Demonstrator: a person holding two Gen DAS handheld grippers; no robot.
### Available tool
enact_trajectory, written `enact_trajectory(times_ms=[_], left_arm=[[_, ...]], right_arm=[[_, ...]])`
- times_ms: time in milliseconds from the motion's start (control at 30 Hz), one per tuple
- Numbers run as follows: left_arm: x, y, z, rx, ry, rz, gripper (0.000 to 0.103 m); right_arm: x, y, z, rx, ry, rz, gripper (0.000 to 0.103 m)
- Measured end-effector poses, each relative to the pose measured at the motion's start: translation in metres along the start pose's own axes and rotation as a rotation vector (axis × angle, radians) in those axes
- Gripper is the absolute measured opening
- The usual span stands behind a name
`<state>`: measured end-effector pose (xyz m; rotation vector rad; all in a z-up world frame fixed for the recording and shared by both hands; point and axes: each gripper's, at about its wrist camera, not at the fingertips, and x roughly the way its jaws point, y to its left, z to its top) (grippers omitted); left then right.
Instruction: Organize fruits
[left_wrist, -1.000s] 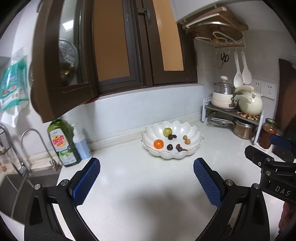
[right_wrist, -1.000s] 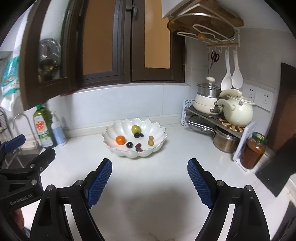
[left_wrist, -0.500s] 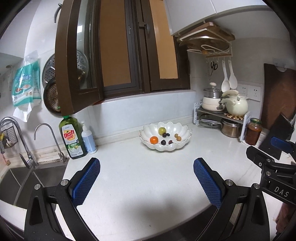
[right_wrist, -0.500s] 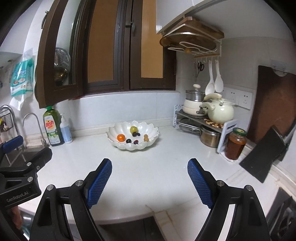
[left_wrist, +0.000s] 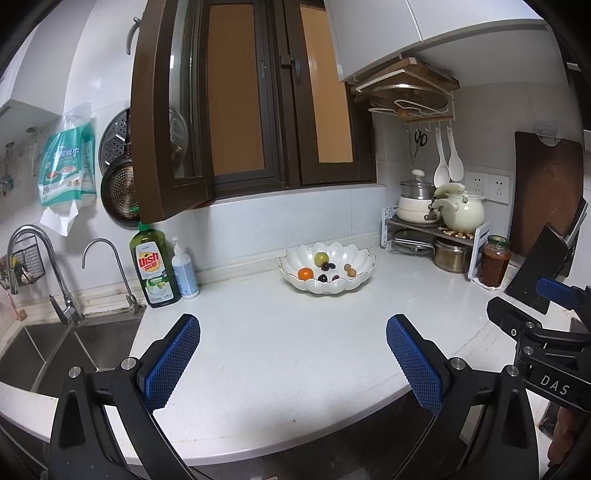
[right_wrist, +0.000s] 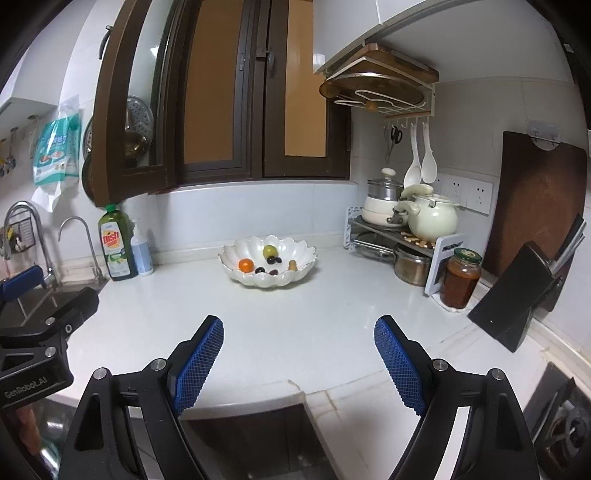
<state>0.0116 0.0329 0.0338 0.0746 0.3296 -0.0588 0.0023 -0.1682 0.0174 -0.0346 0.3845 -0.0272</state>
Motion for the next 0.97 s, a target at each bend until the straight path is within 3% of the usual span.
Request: enact_trajectory(times_ms=[967], left_arm=[[-0.025, -0.004, -0.007, -0.013, -0.011, 0.006, 0.103]], right_arm=[[-0.022, -0.006, -0.011, -0.011, -0.022, 0.006, 0.085]])
